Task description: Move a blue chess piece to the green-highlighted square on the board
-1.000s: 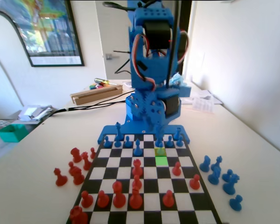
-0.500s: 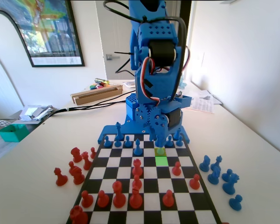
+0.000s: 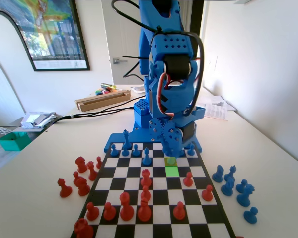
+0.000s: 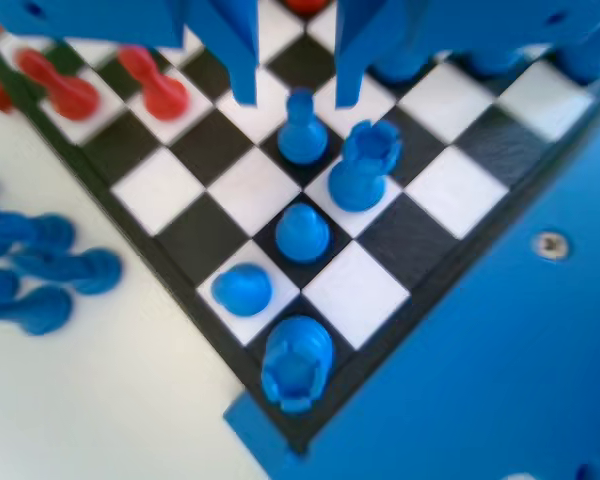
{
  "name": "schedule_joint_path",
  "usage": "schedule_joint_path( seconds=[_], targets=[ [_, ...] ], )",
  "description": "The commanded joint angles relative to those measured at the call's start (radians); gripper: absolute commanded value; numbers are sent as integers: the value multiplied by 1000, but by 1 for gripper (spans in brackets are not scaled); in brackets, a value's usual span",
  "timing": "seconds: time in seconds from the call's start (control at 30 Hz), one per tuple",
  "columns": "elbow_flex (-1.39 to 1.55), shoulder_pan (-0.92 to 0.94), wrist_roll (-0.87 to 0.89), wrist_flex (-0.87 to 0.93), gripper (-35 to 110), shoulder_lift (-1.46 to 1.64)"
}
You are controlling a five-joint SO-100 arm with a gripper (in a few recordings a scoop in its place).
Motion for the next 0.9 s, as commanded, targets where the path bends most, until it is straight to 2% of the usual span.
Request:
schedule_joint_path(
  seconds=[0.0, 0.63, 0.73, 0.87],
  targets=[
    [15, -25, -2, -17, 13, 21],
    [0, 9, -8, -48, 12, -32],
    [0, 17, -17, -48, 3, -32],
    [2, 29, -31, -49, 1, -32]
  ],
)
